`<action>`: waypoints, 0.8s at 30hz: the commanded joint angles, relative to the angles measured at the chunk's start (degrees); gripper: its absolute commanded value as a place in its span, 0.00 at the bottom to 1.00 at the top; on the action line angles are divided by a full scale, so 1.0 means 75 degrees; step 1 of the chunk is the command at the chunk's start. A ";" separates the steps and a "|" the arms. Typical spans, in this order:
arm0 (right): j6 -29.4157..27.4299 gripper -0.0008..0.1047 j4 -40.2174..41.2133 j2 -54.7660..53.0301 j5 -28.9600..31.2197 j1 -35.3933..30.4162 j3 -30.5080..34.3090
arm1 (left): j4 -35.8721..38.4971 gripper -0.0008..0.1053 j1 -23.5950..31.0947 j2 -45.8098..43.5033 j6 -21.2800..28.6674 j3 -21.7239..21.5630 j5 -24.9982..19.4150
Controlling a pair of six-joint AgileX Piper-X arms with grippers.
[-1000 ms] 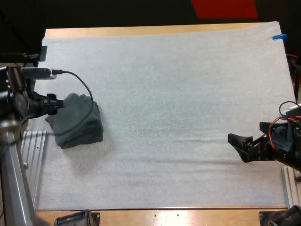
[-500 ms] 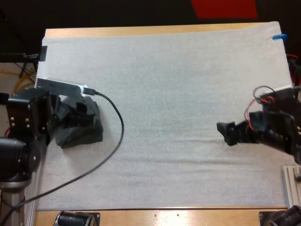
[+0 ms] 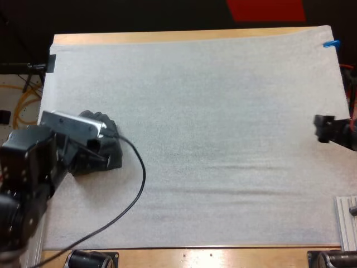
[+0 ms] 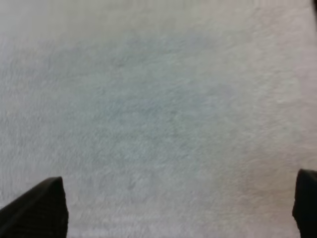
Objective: Pick towel from pile fold and stack
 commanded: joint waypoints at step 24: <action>-0.0399 0.85 0.0168 -0.6505 0.0639 -0.0140 0.2087 | 0.0433 0.66 0.0383 -0.6247 -0.0143 0.2434 -0.0634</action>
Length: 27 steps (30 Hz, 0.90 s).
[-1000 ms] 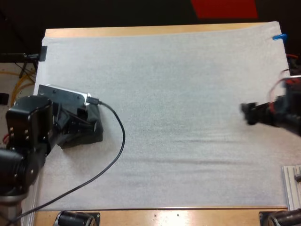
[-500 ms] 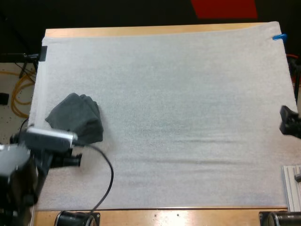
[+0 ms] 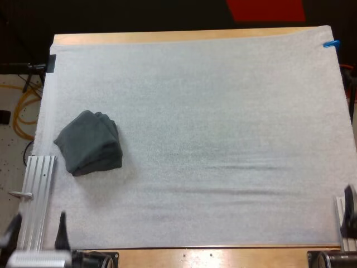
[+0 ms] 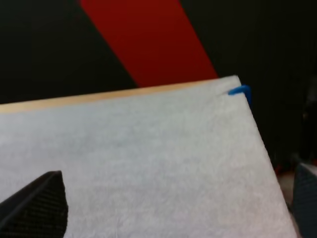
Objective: Pick towel from pile fold and stack
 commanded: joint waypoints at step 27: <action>-0.0026 0.85 -0.0166 -0.0815 0.0133 -0.0018 0.1370 | -0.0847 0.66 0.0043 -0.1201 -0.0335 0.1886 0.1071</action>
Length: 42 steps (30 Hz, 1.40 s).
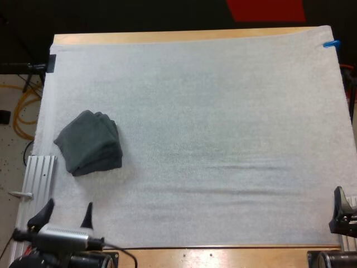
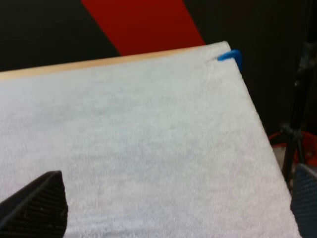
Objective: Pick towel from pile fold and stack
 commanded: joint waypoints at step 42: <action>-0.0127 0.85 0.0270 -0.0284 -0.0013 -0.0039 0.0856 | -0.1193 0.66 0.0608 -0.1024 -0.0166 0.1570 0.0527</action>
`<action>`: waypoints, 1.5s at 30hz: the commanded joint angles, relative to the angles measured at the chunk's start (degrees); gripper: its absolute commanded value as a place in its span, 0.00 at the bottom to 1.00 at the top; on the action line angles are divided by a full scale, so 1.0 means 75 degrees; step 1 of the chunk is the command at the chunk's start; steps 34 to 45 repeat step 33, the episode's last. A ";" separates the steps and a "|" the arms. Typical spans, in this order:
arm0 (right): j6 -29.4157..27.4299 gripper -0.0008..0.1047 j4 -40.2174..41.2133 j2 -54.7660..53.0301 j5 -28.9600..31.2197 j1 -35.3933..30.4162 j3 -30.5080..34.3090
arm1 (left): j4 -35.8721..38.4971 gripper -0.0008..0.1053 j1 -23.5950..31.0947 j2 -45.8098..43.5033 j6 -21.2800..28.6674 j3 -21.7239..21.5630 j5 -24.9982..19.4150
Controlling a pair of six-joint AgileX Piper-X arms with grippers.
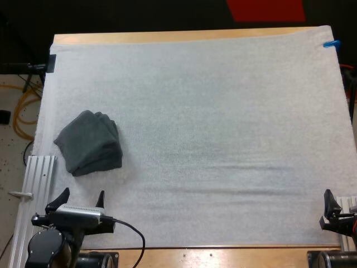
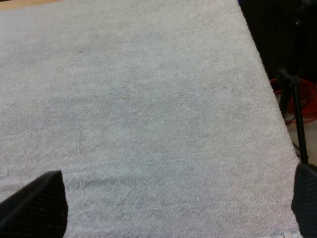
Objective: Pick towel from pile fold and stack
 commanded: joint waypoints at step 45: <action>-0.0052 0.85 -0.0043 -0.0284 -0.0013 -0.0008 -0.0015 | -0.0114 0.66 0.0077 -0.1049 -0.0075 -0.0006 0.0000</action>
